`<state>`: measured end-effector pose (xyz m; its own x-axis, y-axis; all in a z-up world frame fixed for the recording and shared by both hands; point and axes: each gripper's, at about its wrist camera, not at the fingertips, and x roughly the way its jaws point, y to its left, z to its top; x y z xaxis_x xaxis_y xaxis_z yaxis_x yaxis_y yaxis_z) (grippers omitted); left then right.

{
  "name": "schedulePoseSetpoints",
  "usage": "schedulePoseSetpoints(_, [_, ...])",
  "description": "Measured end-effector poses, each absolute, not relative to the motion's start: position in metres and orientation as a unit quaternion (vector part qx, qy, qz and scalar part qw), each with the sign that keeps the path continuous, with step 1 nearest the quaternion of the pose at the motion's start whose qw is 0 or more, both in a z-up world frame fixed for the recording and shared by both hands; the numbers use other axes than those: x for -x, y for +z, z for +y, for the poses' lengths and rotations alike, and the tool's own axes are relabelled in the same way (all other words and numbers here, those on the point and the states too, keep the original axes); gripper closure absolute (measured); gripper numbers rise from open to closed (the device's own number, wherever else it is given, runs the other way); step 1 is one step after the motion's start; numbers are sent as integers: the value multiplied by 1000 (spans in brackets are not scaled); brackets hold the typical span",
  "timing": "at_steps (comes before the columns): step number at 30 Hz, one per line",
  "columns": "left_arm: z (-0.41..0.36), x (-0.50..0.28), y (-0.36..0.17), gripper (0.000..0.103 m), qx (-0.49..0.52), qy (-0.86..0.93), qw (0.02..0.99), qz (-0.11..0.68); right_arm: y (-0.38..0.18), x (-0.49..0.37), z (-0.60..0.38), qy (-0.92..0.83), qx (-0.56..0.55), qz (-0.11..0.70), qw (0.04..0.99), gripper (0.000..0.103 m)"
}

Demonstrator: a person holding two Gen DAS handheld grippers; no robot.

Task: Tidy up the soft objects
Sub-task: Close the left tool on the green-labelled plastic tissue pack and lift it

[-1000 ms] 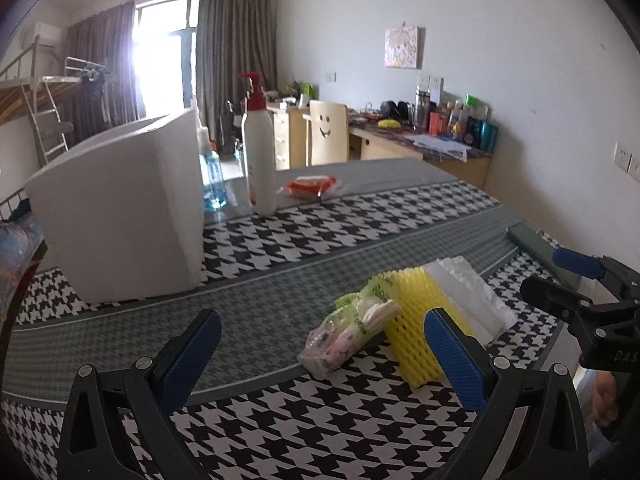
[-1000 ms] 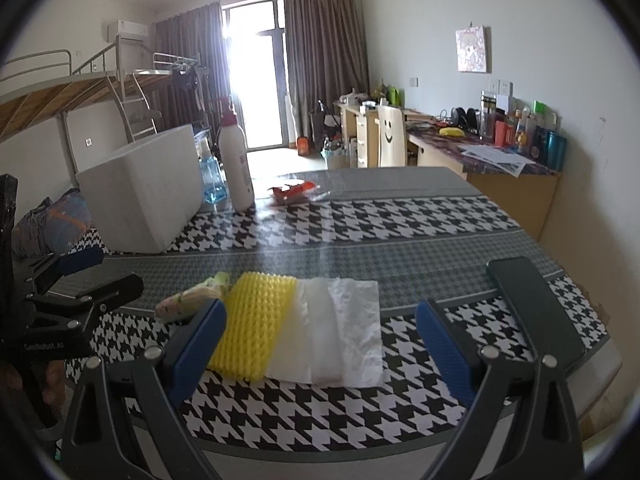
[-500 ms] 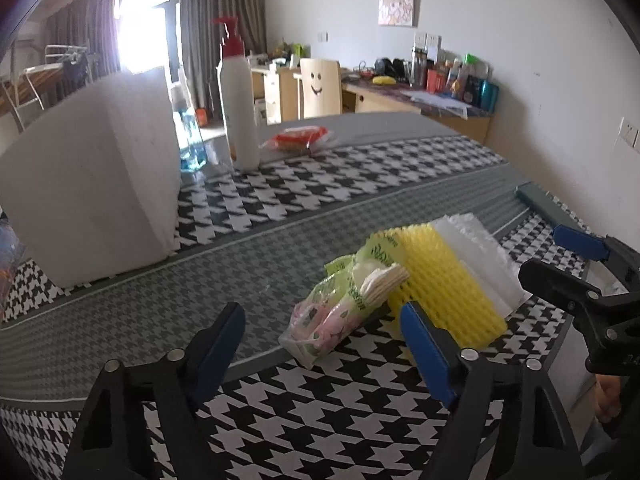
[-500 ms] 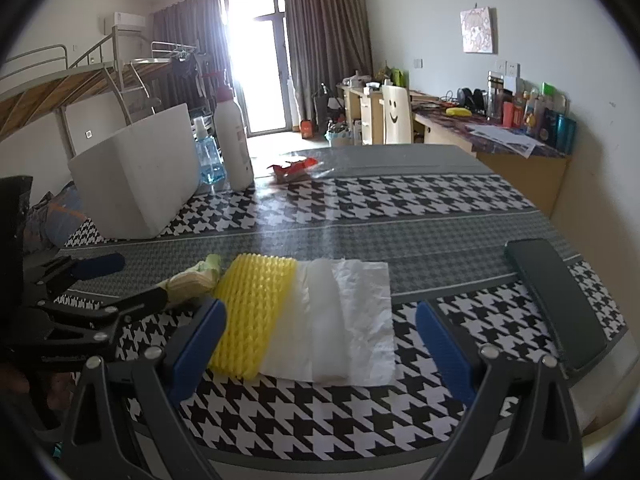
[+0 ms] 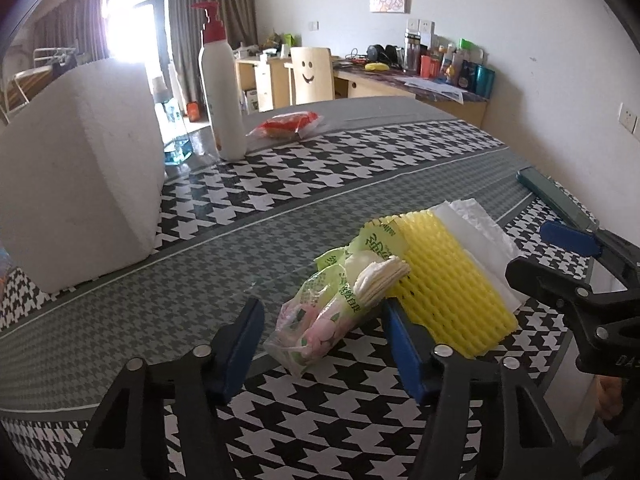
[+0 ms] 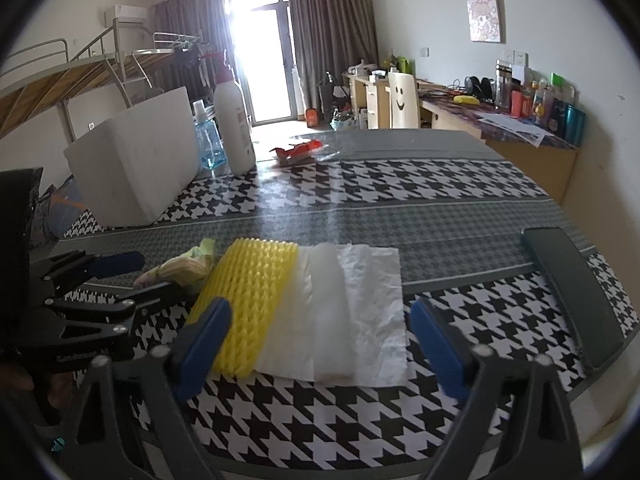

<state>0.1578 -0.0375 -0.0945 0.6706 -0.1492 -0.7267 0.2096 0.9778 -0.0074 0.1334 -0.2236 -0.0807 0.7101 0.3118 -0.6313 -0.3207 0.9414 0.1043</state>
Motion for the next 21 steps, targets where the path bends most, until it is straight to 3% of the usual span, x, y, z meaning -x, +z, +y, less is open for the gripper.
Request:
schedulePoseSetpoints(6, [-41, -160, -97, 48, -47, -98, 909, 402, -84, -135, -223, 171, 6, 347, 922, 21])
schedulePoseSetpoints(9, [-44, -161, -99, 49, -55, -96, 908, 405, -84, -135, -223, 175, 4, 348, 921, 32])
schedulePoseSetpoints(12, [-46, -164, -101, 57, -60, -95, 905, 411, -87, -137, -222, 179, 0, 356, 917, 44])
schedulePoseSetpoints(14, [-46, -166, -103, 67, -62, -90, 902, 417, -89, -138, -220, 178, 3, 360, 916, 45])
schedulePoseSetpoints(21, [-43, -165, -102, 75, -51, -93, 905, 413, -90, -137, -220, 174, 11, 363, 915, 49])
